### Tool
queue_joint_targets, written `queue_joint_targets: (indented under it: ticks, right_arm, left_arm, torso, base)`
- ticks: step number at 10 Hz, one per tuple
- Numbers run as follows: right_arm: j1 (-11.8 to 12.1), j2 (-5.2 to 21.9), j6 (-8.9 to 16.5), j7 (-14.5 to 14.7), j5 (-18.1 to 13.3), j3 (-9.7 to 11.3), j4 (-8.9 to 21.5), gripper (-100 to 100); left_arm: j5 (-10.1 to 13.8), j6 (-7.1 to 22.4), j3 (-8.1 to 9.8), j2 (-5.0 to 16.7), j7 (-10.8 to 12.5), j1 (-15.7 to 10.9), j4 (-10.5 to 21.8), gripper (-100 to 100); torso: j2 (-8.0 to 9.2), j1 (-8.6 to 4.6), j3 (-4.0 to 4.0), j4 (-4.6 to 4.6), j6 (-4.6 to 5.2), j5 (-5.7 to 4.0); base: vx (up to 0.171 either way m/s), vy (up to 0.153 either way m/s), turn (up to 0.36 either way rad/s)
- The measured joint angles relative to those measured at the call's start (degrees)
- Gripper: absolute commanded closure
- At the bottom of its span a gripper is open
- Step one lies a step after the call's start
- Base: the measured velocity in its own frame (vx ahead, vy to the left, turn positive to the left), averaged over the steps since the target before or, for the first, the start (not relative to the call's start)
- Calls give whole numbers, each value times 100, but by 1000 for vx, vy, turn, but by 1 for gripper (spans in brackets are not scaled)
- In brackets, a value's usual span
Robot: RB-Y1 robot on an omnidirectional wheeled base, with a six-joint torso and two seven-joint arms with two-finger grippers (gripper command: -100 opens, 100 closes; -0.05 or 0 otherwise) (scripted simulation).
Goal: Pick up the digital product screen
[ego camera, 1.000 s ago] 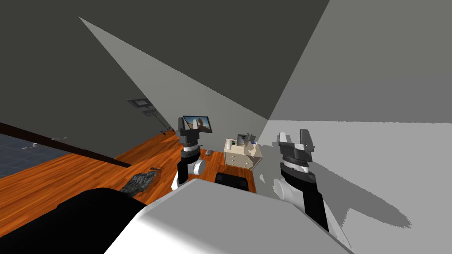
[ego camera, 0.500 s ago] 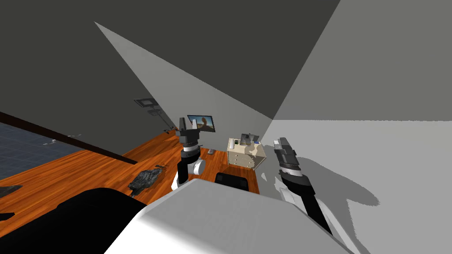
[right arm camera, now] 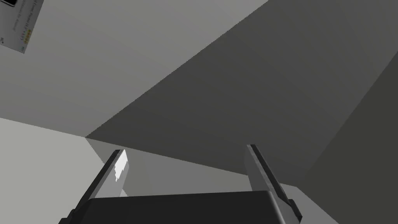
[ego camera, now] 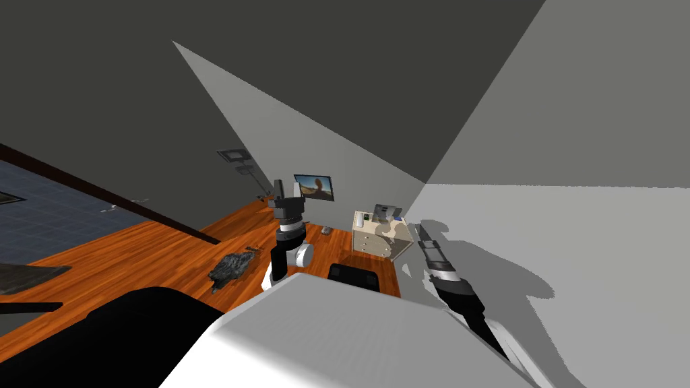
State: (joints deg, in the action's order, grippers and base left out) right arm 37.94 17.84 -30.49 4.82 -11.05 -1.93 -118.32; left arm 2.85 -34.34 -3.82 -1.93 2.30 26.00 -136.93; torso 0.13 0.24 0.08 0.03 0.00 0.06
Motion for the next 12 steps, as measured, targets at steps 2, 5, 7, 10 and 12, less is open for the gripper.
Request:
queue_joint_targets:
  ticks: [2, 5, 7, 10, 12]
  right_arm:
    - [111, 234, -91, 135, -155, -9, 308, -100]
    - [325, 659, -154, 299, -401, -38, 645, -100]
    - [425, 898, -286, 431, -561, -46, 981, -100]
    - [516, 1182, -389, 653, -821, 18, 1443, -100]
    - [578, 1447, -567, 763, -973, 1, 1850, -100]
  left_arm:
    - [0, 0, 0, 0, 0, 0, 0, 0]
    - [0, 0, 0, 0, 0, 0, 0, 0]
    - [0, 0, 0, 0, 0, 0, 0, 0]
    - [0, 0, 0, 0, 0, 0, 0, 0]
    - [0, 0, 1, 0, 0, 1, 0, 0]
  torso:
    - [-1, -11, 0, 0, -1, -2]
    - [-5, -3, -3, -1, -3, -1]
    - [-9, -6, -5, -2, -2, -1]
    - [-10, -13, -6, -2, 0, -2]
    - [-10, -14, -5, -2, 1, -2]
  base:
    - [-17, 49, 98]
    - [-11, 57, 88]
    - [1, 50, 105]
    - [-1, 47, 148]
    - [3, 41, 130]
